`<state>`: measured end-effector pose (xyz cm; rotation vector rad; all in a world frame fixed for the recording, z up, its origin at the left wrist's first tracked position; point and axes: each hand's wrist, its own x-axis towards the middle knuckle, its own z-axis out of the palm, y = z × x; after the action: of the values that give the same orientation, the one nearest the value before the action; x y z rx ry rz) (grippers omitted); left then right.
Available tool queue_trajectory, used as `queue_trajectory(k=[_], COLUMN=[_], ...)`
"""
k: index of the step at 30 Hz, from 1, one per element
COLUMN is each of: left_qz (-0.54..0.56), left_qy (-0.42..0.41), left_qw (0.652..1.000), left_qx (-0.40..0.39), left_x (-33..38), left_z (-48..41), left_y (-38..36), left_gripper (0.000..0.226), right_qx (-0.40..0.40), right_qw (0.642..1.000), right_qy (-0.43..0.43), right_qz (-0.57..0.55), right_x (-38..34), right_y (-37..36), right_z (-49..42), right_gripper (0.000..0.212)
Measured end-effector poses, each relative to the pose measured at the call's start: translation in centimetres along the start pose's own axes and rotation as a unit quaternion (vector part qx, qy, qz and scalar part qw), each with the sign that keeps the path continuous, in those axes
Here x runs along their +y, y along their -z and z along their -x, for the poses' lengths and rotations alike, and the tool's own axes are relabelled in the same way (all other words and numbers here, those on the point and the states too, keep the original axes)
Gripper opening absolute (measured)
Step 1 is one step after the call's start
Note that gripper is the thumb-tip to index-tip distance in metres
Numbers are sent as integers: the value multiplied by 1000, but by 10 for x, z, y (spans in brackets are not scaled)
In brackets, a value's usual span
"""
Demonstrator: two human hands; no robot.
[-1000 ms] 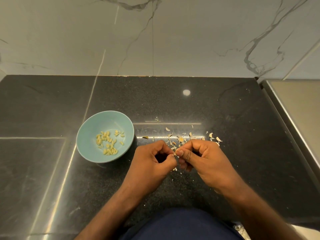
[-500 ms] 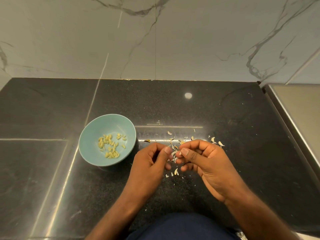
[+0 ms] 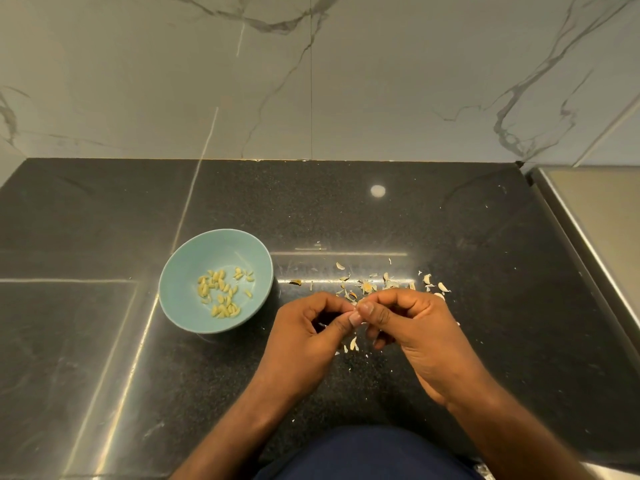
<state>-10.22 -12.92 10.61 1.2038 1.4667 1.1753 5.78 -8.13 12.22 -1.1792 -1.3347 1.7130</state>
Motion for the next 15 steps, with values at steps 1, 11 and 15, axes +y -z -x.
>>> queue_trajectory(k=[1, 11, 15], left_qz=[7, -9, -38], left_qy=[7, 19, 14], left_qw=[1000, 999, 998], left_qx=[-3, -42, -47], left_x=[-1, -5, -4], left_z=[0, -3, -1], left_y=[0, 0, 2], left_gripper=[3, 12, 18], right_qx=[16, -91, -56], right_qw=[1000, 952, 930], right_qy=[4, 50, 133], right_qz=[-8, 288, 339], right_x=[1, -8, 2], right_y=[0, 20, 10], right_z=[-1, -5, 0], right_gripper=[15, 48, 9])
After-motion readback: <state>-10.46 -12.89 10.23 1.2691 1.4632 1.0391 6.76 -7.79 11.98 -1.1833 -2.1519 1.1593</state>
